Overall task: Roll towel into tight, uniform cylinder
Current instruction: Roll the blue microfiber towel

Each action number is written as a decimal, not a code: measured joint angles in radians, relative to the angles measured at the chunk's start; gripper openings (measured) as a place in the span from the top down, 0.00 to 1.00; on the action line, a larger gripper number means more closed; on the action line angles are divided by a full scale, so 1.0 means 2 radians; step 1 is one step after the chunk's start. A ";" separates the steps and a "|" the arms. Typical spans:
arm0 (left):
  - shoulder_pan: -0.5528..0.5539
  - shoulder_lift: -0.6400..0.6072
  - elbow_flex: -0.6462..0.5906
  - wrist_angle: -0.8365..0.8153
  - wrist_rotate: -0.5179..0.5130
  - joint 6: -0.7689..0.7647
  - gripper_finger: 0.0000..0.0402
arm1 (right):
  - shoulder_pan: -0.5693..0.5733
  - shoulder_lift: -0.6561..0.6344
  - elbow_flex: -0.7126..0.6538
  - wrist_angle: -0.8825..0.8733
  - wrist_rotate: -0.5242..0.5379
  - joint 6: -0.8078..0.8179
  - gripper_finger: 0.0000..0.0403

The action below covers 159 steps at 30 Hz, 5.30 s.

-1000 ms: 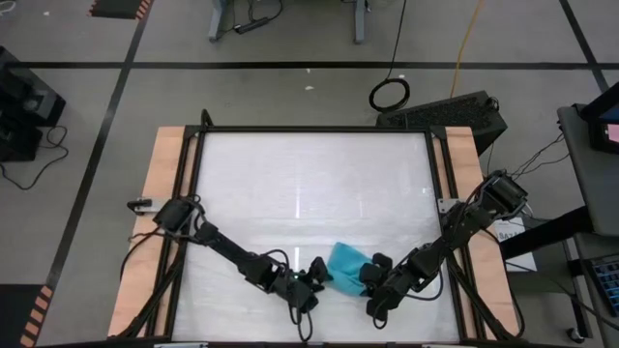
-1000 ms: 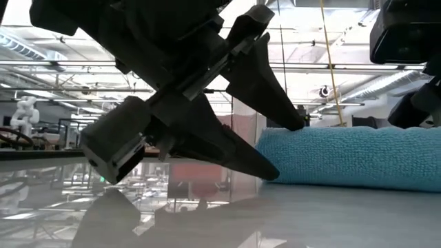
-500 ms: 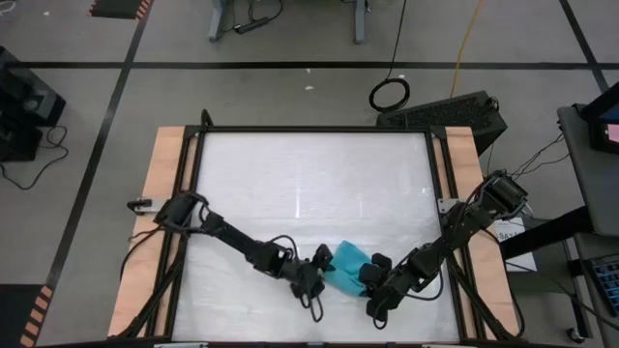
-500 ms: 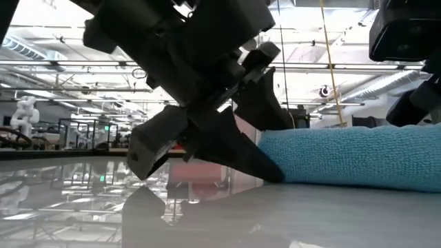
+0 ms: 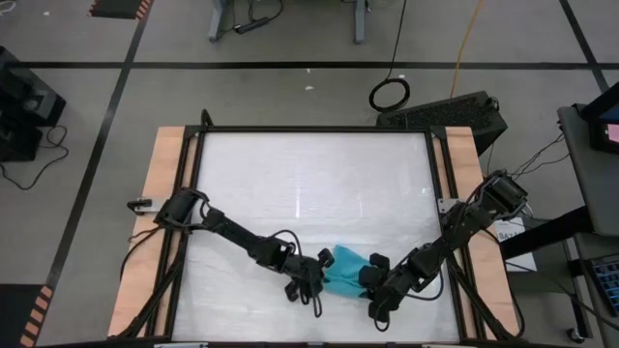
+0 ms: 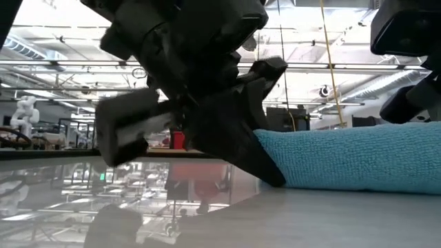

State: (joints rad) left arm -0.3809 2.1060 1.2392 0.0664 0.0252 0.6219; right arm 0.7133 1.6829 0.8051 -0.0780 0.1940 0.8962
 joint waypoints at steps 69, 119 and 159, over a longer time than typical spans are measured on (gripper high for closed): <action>0.102 0.001 0.029 -0.063 0.254 -0.394 0.82 | 0.092 0.076 0.077 -0.092 0.231 -0.187 0.48; -0.054 -0.063 0.029 -0.043 -0.113 -0.130 0.46 | 0.058 0.075 0.072 -0.145 0.180 -0.073 0.85; -0.050 0.017 0.029 0.004 -0.131 -0.281 0.79 | 0.049 0.075 0.072 -0.138 0.161 -0.031 0.88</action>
State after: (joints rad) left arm -0.4812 2.1408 1.2976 0.0736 -0.2361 0.0604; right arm 0.8104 1.8336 0.9489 -0.3546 0.5163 0.8352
